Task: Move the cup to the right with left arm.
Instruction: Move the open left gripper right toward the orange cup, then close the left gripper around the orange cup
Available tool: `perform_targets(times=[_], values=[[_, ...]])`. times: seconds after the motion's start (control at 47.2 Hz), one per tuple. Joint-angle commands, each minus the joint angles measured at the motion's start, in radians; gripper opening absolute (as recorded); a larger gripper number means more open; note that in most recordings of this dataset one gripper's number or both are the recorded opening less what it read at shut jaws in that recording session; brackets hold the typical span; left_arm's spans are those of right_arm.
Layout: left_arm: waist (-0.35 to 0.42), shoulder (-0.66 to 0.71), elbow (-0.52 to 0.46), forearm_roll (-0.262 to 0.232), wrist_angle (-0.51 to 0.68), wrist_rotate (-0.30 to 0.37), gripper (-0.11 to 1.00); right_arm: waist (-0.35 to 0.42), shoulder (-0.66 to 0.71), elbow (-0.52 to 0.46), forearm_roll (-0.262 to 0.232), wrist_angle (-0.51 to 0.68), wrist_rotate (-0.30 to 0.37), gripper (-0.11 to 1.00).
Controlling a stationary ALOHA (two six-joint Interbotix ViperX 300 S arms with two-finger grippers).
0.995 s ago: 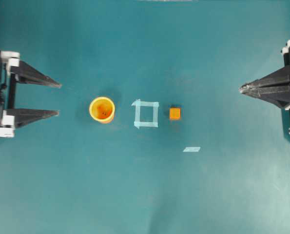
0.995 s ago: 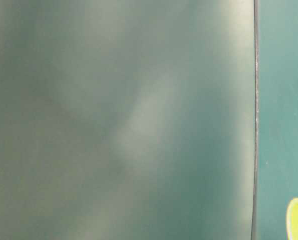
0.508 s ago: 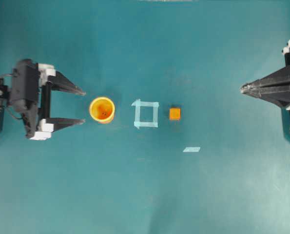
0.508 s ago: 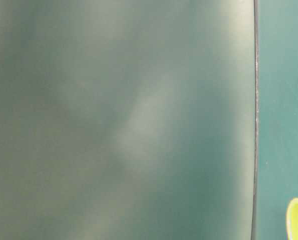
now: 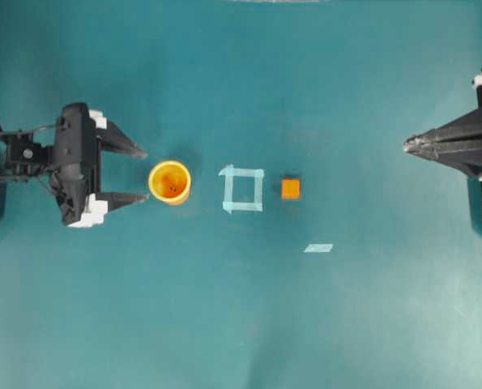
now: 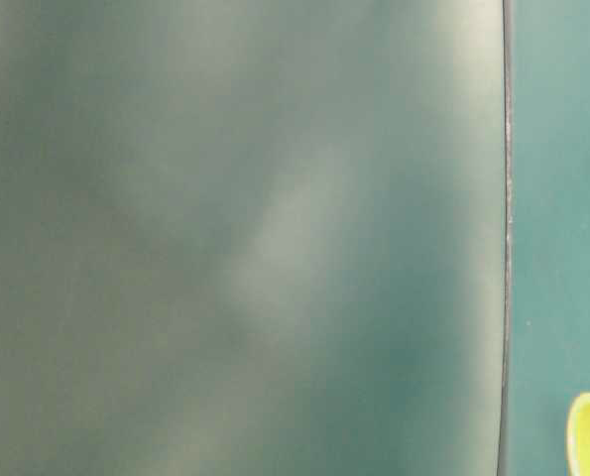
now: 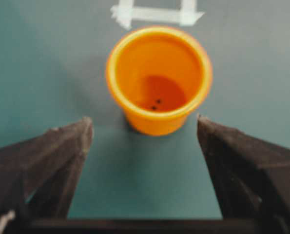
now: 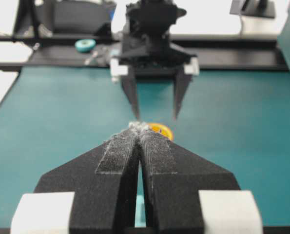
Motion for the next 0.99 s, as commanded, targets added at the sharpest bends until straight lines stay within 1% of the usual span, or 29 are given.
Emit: perform_targets(times=[0.0,0.233,0.423,0.677,0.974], values=[[0.014,0.012,-0.011,0.002,-0.011,0.0,0.84,0.002,0.003,-0.031,0.002,0.003,0.002,-0.01],[0.008,0.074,-0.012,0.0,-0.015,-0.029,0.84,0.002,0.003,-0.031,0.002,0.025,0.003,-0.01],[-0.009,0.098,-0.035,0.0,-0.031,-0.043,0.84,0.003,0.003,-0.031,0.0,0.046,0.003,-0.01],[-0.021,0.16,-0.086,0.0,-0.06,-0.046,0.84,0.003,0.003,-0.032,0.0,0.048,0.003,-0.01],[-0.051,0.275,-0.152,0.0,-0.104,-0.044,0.84,0.003,0.003,-0.032,0.0,0.046,0.003,-0.01]])
